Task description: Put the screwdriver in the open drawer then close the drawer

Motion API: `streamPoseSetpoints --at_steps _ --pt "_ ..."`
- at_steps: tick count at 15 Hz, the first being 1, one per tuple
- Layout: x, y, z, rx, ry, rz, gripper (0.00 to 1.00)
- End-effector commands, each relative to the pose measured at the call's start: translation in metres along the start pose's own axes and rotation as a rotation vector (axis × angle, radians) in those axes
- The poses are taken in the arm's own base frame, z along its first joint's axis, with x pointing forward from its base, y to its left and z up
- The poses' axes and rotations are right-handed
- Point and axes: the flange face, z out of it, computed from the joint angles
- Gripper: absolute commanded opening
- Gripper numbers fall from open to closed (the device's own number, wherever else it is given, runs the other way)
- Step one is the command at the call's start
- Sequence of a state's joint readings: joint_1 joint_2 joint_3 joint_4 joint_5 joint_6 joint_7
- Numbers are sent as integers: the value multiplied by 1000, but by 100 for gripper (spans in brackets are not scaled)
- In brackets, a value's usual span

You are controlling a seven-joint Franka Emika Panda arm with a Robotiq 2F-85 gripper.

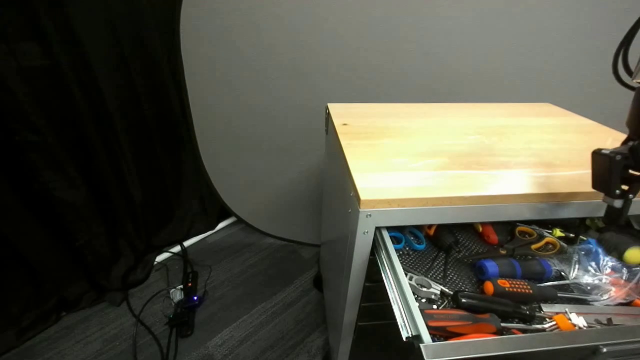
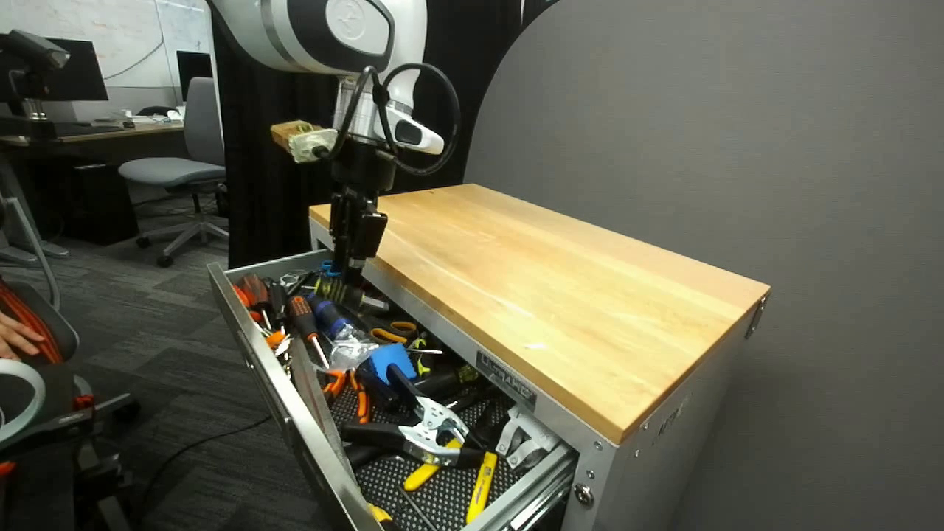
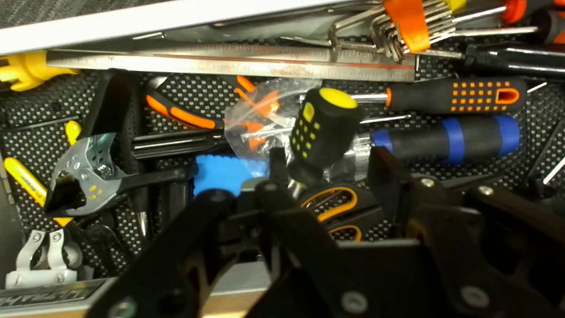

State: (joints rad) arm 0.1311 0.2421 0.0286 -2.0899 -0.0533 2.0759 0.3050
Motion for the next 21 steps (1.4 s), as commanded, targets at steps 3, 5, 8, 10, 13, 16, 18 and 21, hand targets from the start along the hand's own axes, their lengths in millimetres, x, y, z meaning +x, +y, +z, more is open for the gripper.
streamPoseSetpoints --at_steps 3,5,8,10,13,16,18,21 --pt "-39 42 12 28 -100 -120 98" --pt "-51 64 25 66 -152 -171 100" --pt "-66 94 57 61 -315 -216 100" --pt "-77 106 76 49 -422 -224 100" --pt "-86 109 101 1 -512 -207 74" --pt "-78 96 118 20 -466 -108 49" --pt "-70 90 121 47 -407 -26 33" --pt "-58 81 119 84 -296 103 12"
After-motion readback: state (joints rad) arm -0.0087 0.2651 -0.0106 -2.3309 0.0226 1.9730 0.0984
